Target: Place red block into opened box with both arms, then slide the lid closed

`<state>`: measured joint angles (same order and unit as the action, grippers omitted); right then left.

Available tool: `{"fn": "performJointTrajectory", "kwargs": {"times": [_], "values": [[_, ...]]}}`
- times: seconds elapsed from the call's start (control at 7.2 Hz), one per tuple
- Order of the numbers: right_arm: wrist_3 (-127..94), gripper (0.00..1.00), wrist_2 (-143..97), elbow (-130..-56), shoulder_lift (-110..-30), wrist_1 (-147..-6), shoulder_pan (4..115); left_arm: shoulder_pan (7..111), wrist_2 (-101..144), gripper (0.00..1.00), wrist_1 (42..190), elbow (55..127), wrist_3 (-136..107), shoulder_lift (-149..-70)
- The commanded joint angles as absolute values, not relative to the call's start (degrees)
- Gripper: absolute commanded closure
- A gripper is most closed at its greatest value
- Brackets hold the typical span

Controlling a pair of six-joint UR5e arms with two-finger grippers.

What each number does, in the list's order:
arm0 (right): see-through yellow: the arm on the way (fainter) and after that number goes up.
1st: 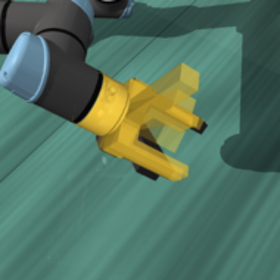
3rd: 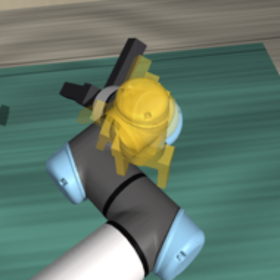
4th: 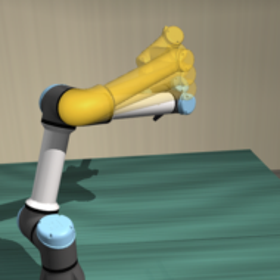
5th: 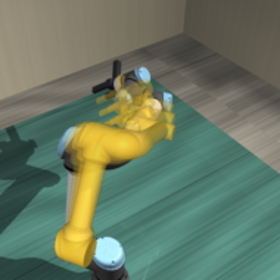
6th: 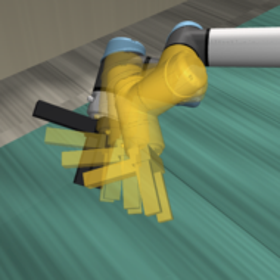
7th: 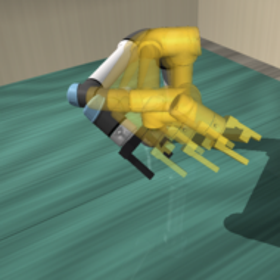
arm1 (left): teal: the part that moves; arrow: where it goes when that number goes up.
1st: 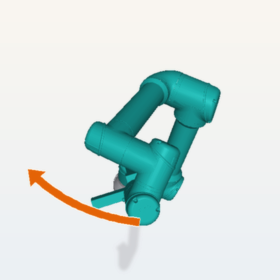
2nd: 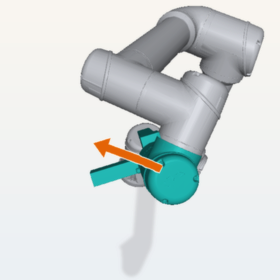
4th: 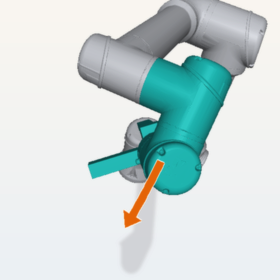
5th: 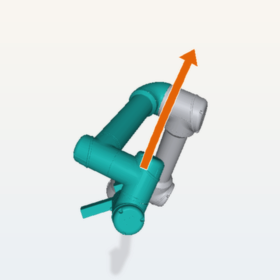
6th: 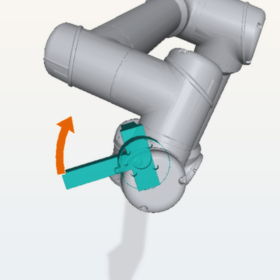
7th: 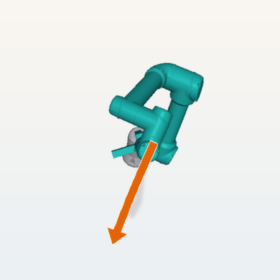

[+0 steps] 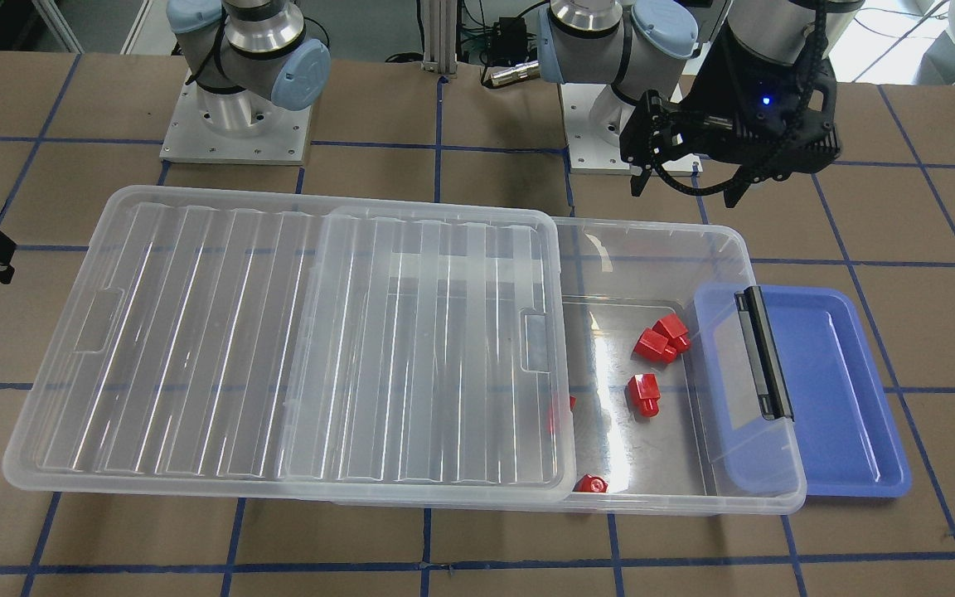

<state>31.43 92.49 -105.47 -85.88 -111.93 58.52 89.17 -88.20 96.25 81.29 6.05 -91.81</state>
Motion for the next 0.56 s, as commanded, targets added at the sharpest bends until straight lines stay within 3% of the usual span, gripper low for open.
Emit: {"fn": "performJointTrajectory", "kwargs": {"times": [0.0,0.42], "values": [[25.87,0.00,90.10,-107.22,-86.04,-113.12,61.07,89.21,-88.16,0.00,90.64,82.00,6.06,-92.98],[19.25,0.00,89.13,-107.40,-86.13,-113.03,66.35,89.47,-88.24,0.00,91.41,83.23,6.06,-92.46]]}}
